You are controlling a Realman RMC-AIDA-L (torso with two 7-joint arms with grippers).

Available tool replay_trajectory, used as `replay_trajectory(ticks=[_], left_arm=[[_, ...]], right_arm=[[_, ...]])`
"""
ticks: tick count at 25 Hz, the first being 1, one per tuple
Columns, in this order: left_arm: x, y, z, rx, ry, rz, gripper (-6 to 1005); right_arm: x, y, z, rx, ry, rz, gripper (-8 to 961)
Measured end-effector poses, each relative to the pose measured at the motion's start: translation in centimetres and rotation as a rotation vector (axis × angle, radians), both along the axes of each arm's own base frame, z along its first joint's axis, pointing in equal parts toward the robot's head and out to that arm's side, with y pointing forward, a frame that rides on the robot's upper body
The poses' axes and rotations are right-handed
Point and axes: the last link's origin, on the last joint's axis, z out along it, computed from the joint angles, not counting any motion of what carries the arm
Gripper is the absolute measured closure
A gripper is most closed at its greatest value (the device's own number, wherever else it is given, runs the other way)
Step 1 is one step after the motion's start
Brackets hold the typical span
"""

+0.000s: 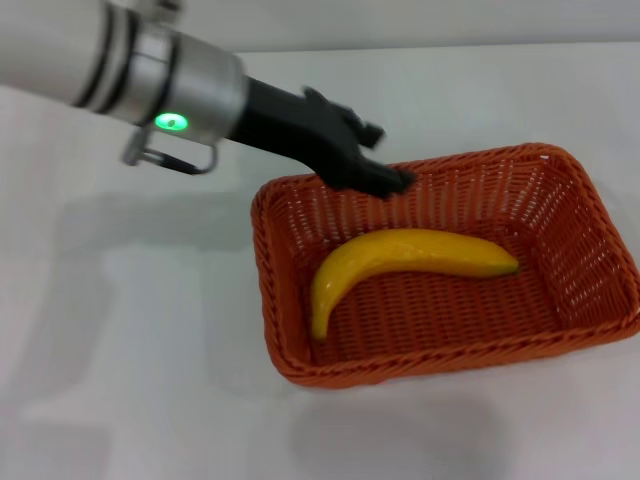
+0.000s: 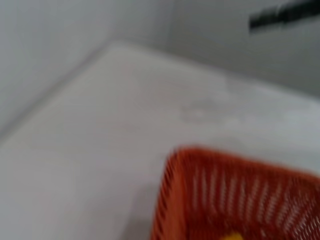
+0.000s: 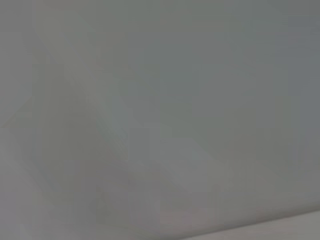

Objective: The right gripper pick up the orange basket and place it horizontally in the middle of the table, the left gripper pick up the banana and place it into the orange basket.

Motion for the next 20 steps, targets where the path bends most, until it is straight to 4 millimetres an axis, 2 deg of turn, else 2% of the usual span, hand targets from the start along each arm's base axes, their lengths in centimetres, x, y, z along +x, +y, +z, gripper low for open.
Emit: replay_trajectory(ticks=[7, 10, 15, 20], left_arm=[[-3.0, -1.0, 4.7, 0.196, -0.265, -0.05, 322], [-6.0, -2.3, 6.8, 0.336, -0.348, -0.065, 322], [-10.3, -4.5, 9.1, 0.517, -0.427, -0.032, 321], [-15.4, -7.1, 11.0, 0.684, -0.511, 0.048, 320]], right_arm=[[1.3, -2.0, 0.4, 0.167, -0.037, 0.052, 562], [1.3, -2.8, -0.2, 0.265, -0.077, 0.112, 561], [2.1, -4.1, -2.3, 0.432, -0.164, 0.177, 522], [3.7, -5.7, -5.7, 0.62, -0.275, 0.199, 456]])
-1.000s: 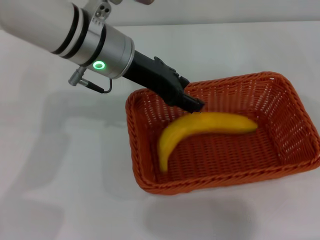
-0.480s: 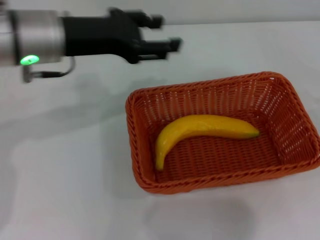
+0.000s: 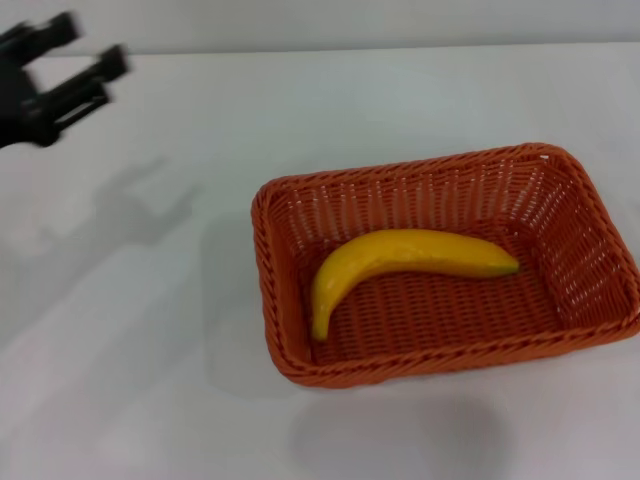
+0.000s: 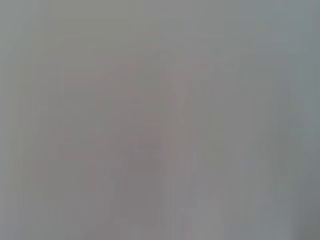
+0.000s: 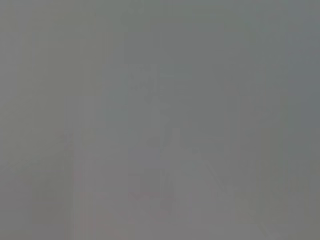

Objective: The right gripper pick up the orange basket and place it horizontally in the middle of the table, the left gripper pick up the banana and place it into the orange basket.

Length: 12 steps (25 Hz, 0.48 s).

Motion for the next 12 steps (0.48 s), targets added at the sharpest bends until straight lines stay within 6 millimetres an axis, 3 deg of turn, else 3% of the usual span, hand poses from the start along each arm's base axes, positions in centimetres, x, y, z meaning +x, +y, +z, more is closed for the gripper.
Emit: replay_trajectory(ticks=[6, 12], left_arm=[[-5.4, -3.4, 0.8, 0.169, -0.127, 0.077, 319], [-8.5, -5.6, 0.4, 0.332, -0.188, 0.125, 318]], right_arm=[[1.3, -1.2, -2.9, 0.098, -0.042, -0.079, 378], [2.4, -1.8, -3.2, 0.124, -0.021, -0.154, 142]])
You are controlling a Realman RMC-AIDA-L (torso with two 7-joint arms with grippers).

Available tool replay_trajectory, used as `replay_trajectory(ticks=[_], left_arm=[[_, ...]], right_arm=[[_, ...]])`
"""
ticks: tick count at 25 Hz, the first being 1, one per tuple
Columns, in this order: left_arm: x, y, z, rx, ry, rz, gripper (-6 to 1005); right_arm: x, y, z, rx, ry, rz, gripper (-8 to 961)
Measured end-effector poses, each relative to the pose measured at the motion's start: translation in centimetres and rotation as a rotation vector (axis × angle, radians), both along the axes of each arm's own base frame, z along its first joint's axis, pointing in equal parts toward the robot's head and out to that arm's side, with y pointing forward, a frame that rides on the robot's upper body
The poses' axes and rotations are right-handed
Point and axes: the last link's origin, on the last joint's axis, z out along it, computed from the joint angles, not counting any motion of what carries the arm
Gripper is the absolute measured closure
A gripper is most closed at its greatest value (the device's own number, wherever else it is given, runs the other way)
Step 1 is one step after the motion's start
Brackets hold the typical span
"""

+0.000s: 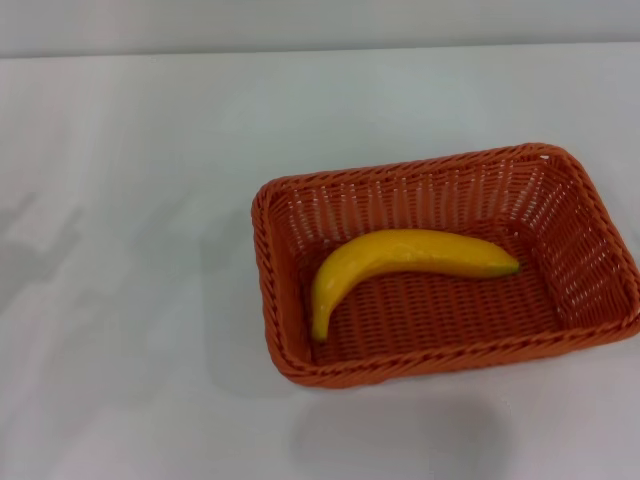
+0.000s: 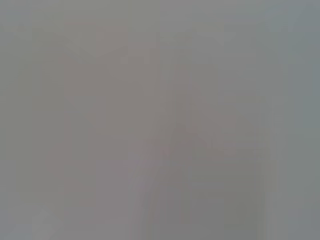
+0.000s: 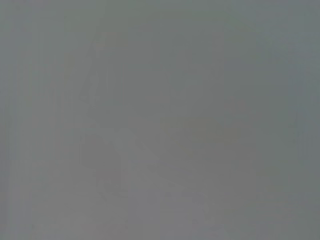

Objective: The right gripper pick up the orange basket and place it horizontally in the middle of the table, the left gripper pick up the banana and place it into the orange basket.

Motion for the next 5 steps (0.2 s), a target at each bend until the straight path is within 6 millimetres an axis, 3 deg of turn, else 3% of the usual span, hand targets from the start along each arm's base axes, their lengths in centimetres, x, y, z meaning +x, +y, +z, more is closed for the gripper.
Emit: replay_trajectory(ticks=[5], left_arm=[[-1.5, -0.7, -0.5, 0.081, -0.038, 0.064, 317]], right_arm=[[0.4, 0.1, 0.1, 0.0, -0.002, -0.026, 79]])
